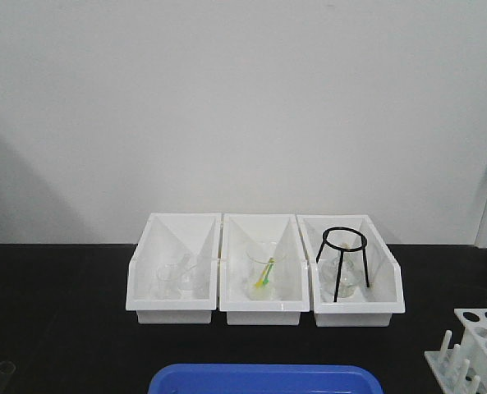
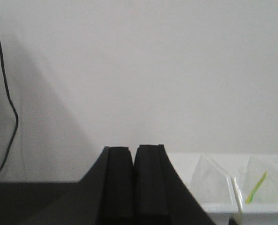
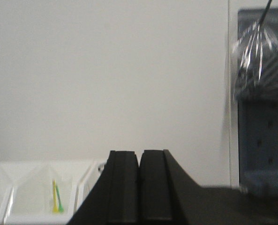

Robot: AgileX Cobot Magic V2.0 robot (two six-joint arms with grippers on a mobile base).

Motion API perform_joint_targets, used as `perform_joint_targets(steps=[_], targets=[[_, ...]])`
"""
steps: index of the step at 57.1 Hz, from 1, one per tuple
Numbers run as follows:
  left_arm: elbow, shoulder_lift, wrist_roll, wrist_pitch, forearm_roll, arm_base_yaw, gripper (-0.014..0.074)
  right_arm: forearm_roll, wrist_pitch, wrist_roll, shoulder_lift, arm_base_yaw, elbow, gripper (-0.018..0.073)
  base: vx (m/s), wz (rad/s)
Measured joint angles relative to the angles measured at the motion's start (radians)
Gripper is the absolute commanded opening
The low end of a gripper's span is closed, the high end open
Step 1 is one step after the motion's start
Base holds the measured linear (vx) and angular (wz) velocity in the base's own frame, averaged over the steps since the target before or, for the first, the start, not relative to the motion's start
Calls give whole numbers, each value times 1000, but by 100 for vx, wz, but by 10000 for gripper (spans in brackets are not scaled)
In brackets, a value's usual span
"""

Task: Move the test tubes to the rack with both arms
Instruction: 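Reach the left gripper down to the glass tube in the beaker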

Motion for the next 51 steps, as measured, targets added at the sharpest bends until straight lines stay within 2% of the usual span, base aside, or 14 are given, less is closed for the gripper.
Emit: perform_joint_targets(steps=[5,15,25,38,45,51], targets=[[-103,58,25,-3,-1,0,-20,-1,0,-2,58,0,-116,-8,0,0],[-297,290,80,-2,-1,0,-20,-4,-3,-20,280,0,-360,-8,0,0],[-451,530,92,18,-2,0,-20,-1,-4,-49,516,0,-530,-8,0,0],[-505,678,97,36,-4,0,4,32,2,-49,682,0,-564,1,0,0],[-506,711,99,54,-3,0,71,43,31,-49,710,0,-566,40,0,0],[-506,715,98,84,-3,0,155,44,52,-49,711,0,-566,111,0,0]])
